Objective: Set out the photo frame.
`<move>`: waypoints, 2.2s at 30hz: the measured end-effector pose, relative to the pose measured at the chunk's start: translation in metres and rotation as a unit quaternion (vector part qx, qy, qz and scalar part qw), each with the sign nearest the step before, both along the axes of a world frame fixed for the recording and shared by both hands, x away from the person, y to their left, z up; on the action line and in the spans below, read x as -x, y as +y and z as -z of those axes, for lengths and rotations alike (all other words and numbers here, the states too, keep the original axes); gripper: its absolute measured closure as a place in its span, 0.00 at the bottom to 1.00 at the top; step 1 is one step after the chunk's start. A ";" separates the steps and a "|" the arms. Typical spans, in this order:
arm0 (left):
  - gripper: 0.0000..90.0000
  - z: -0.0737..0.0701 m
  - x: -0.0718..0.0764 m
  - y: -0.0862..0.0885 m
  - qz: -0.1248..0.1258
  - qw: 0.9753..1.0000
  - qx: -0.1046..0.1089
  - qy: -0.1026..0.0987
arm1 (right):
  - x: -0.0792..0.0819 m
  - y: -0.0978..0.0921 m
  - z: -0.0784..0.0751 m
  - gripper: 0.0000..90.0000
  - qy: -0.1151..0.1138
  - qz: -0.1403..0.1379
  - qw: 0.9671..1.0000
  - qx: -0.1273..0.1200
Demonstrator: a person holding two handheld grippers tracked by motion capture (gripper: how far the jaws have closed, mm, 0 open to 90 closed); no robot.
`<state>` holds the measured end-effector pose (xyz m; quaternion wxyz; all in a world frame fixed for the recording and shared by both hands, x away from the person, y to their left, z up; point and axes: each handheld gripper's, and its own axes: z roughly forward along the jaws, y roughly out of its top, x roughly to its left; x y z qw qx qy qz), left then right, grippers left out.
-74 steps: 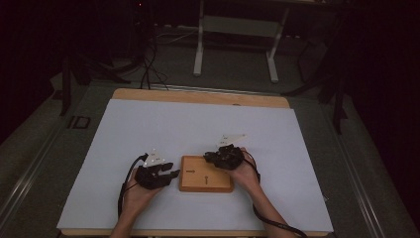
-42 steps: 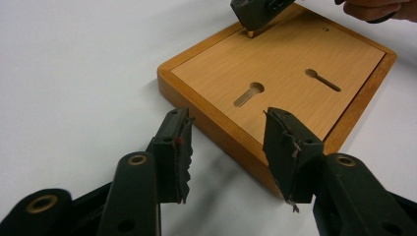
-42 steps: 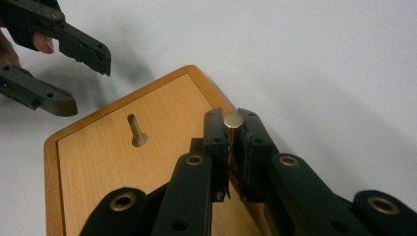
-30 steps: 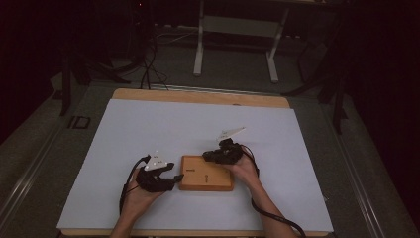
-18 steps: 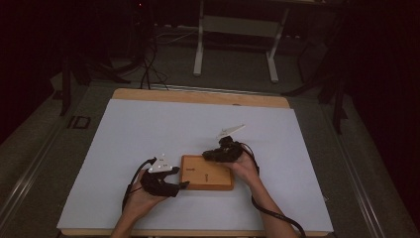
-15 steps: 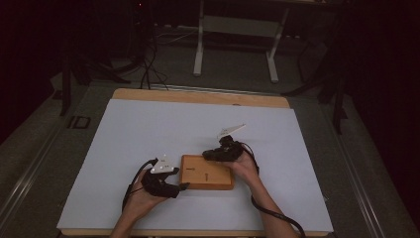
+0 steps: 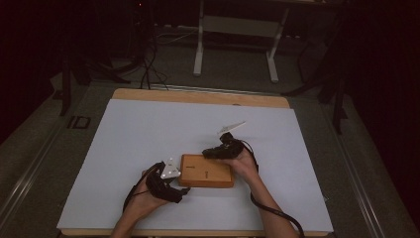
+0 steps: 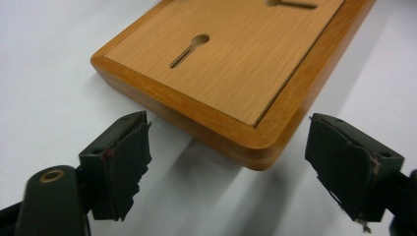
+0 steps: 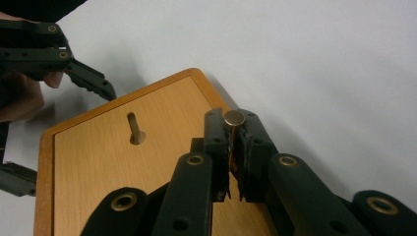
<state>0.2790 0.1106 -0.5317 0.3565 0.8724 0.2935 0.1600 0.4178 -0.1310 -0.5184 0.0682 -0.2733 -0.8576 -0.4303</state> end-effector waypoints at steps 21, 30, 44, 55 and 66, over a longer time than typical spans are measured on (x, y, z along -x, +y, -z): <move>0.23 0.004 -0.007 -0.007 0.008 0.997 -0.030 -0.065 | -0.007 -0.001 0.000 0.94 0.025 0.001 1.000 -0.004; 0.24 -0.002 -0.004 -0.007 0.006 0.996 -0.015 -0.085 | -0.004 0.003 -0.005 0.94 0.012 -0.005 1.000 0.019; 0.30 -0.012 0.008 -0.011 0.038 0.993 0.003 -0.114 | -0.002 0.001 -0.003 0.94 0.054 -0.034 0.998 0.012; 0.38 -0.017 0.004 -0.008 0.035 0.991 0.049 -0.116 | 0.004 0.004 -0.006 0.82 0.019 -0.017 0.998 0.048; 0.40 -0.019 0.002 -0.009 0.028 0.992 0.050 -0.113 | 0.015 -0.009 -0.014 0.75 -0.013 -0.009 0.998 0.058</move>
